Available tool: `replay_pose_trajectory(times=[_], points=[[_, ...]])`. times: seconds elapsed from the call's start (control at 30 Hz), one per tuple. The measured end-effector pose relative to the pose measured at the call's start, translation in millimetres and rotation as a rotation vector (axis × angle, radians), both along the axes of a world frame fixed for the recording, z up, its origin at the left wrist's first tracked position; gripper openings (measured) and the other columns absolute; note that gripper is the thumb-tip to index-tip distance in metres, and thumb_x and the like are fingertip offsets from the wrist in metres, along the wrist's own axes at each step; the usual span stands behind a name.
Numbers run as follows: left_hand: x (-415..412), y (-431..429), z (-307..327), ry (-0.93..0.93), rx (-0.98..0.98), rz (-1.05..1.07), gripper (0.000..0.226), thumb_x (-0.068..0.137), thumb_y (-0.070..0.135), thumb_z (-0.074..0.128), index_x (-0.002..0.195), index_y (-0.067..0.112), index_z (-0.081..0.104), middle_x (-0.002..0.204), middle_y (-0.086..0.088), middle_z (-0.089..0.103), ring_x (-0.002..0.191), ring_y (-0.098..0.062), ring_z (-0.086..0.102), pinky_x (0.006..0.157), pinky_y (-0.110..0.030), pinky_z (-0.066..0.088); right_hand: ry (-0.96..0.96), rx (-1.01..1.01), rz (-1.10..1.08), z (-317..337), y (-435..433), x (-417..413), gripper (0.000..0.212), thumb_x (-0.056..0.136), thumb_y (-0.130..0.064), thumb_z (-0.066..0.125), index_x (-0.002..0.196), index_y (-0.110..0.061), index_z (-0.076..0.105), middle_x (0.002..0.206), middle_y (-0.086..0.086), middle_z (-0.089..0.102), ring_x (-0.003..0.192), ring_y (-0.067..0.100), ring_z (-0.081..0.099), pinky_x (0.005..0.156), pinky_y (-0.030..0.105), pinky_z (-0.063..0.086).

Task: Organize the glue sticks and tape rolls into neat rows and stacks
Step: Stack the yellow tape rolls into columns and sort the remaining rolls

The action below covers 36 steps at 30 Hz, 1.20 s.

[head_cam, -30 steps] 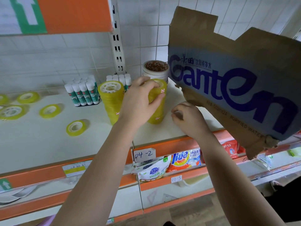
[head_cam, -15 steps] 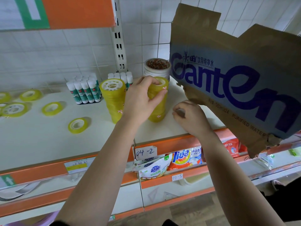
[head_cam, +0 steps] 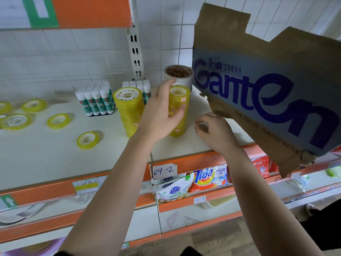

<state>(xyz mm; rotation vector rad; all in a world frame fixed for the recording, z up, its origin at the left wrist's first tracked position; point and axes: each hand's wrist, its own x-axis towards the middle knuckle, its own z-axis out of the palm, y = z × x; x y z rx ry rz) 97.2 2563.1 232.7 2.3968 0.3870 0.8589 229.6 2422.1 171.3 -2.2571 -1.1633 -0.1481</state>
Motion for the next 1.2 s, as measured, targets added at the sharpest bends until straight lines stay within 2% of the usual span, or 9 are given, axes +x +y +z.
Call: replay_pose_trajectory(times=[0.1,0.2,0.37,0.47,0.57,0.7,0.87,1.03,1.2], points=[[-4.4,0.5,4.0,0.012,0.022,0.002,0.068,0.093,0.033,0.063,0.149,0.015,0.03,0.148,-0.005,0.042,0.13,-0.016,0.044,0.095,-0.012,0.029,0.013,0.02,-0.002,2.6,-0.6,-1.4,0.019,0.087,-0.017,0.065,0.104,-0.009,0.07,0.105,0.005,0.068,0.1,0.022,0.061,0.085,0.033,0.049],[-17.0,2.5,10.5,-0.094,0.149,0.012,0.051,0.092,0.029,0.063,0.137,0.009,0.049,0.134,-0.008,0.052,0.115,-0.017,0.053,0.09,-0.01,0.031,0.038,0.065,-0.03,6.8,-1.9,-3.2,0.021,0.089,-0.016,0.063,0.108,-0.009,0.069,0.109,0.006,0.067,0.101,0.022,0.06,0.086,0.036,0.049],[-47.9,13.9,25.7,-0.267,0.339,0.103,0.024,0.093,0.02,0.059,0.11,0.005,0.067,0.108,-0.008,0.065,0.097,-0.021,0.062,0.081,-0.026,0.046,-0.011,0.186,-0.074,28.6,-0.3,-6.7,0.019,0.09,-0.01,0.061,0.108,-0.008,0.069,0.104,0.007,0.069,0.096,0.023,0.062,0.079,0.026,0.042],[-65.8,24.2,36.7,-0.288,0.364,0.137,0.023,0.093,0.021,0.057,0.106,0.005,0.069,0.106,-0.007,0.066,0.093,-0.022,0.064,0.077,-0.038,0.051,-0.024,0.278,-0.109,54.7,2.5,-11.9,0.021,0.095,-0.013,0.054,0.112,-0.013,0.067,0.107,0.004,0.068,0.097,0.018,0.062,0.085,0.033,0.051],[-85.1,38.5,41.2,-0.27,0.415,0.175,0.023,0.093,0.022,0.057,0.105,0.007,0.07,0.103,-0.007,0.067,0.09,-0.025,0.064,0.075,-0.043,0.051,-0.137,0.428,-0.101,81.8,8.9,-26.4,0.022,0.095,-0.013,0.052,0.11,-0.01,0.067,0.106,0.006,0.068,0.096,0.02,0.063,0.085,0.035,0.053],[-118.1,62.7,31.8,-0.202,0.463,0.255,0.022,0.092,0.023,0.057,0.103,0.008,0.069,0.099,-0.009,0.067,0.086,-0.03,0.065,0.073,-0.045,0.052,-0.268,0.503,0.028,104.2,34.5,-66.5,0.02,0.093,-0.012,0.055,0.105,-0.006,0.07,0.102,0.002,0.067,0.095,0.013,0.06,0.082,0.013,0.044],[-170.7,102.8,14.0,-0.106,0.432,0.359,0.023,0.089,0.024,0.057,0.103,0.01,0.069,0.097,-0.005,0.068,0.077,-0.03,0.063,0.074,-0.043,0.051,-0.28,0.519,0.211,111.6,89.6,-127.5,0.016,0.091,-0.011,0.058,0.101,-0.007,0.07,0.099,0.005,0.068,0.097,0.021,0.062,0.087,0.027,0.047],[-238.7,151.8,-6.3,0.028,0.389,0.464,0.025,0.088,0.028,0.056,0.104,0.013,0.069,0.097,-0.005,0.068,0.077,-0.033,0.064,0.075,-0.041,0.052,-0.196,0.486,0.339,102.1,159.3,-191.3,0.015,0.089,-0.007,0.061,0.1,-0.006,0.07,0.099,0.005,0.068,0.094,0.014,0.059,0.082,0.007,0.037],[-307.7,203.7,-30.1,0.146,0.322,0.509,0.032,0.088,0.032,0.051,0.104,0.012,0.07,0.097,-0.007,0.07,0.075,-0.032,0.066,0.072,-0.039,0.052,-0.108,0.406,0.423,77.2,231.6,-245.7,0.015,0.087,-0.01,0.063,0.1,-0.008,0.07,0.1,0.004,0.067,0.093,0.018,0.062,0.083,0.02,0.044]])
